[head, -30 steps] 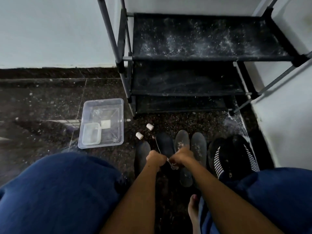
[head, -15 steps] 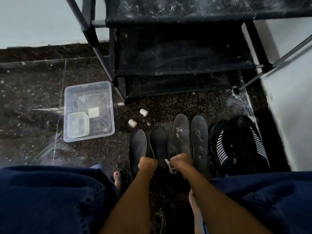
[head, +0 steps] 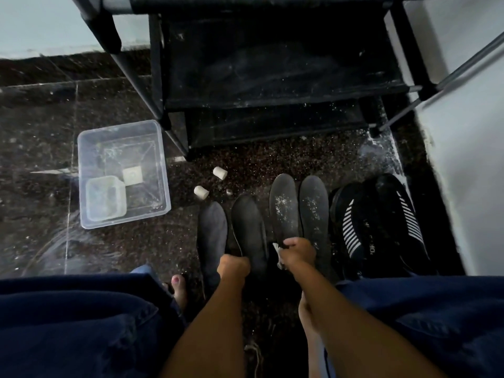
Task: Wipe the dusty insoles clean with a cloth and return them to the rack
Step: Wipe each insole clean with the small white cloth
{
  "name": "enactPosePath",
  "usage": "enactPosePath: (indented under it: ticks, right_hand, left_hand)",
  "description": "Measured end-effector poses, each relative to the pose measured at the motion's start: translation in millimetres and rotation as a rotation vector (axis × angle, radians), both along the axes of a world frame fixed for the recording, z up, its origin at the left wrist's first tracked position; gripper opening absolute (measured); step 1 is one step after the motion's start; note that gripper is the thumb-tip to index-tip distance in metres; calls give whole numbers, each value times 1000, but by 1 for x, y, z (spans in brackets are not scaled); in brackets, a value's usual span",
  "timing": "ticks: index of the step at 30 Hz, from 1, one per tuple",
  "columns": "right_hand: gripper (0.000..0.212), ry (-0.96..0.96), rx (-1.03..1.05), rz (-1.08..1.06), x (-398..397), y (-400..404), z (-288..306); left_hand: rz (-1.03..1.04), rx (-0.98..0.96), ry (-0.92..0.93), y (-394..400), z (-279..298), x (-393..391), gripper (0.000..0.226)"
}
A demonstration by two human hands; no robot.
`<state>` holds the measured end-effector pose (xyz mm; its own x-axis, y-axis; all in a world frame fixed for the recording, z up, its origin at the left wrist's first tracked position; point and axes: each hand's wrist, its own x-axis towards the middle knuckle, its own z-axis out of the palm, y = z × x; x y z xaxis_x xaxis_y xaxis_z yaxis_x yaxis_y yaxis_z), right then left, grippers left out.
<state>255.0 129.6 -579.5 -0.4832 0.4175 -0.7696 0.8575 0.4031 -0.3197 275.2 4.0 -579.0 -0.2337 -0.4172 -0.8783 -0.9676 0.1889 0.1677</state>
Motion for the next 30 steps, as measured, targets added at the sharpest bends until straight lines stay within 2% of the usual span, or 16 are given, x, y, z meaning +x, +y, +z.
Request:
enactPosePath:
  ticks: [2,4,9,13,16,19,25,28,30]
  right_hand:
    - [30,15,-7,-54,-3,6,0]
    - [33,33,-22,-103,-4,9,-2]
    - [48,24,-68,-88,-11,15,-5]
    - [57,-18,-78,17,-13,18,-9]
    - [51,-75,-89,41,-8,22,-12]
    - [44,-122,-103,92,-2,26,-12]
    - [56,-199,-144,100,1,36,-13]
    - [45,-194,-158,84,5,35,-12]
    - [19,-158,-161,93,8,35,-15]
  left_hand:
    - [-21,-34,-7,2,2,-3,36]
    - [-50,-64,69,6,3,-7,33]
    - [-116,46,206,31,6,-25,34]
    - [-253,167,194,56,5,-31,17]
    - [-287,207,148,66,-1,-28,32]
    - [-253,237,127,72,-8,-23,38]
    - [-236,237,87,70,-20,-23,35]
    - [-307,138,72,64,-11,-22,33]
    - [-365,73,70,60,-10,-22,32]
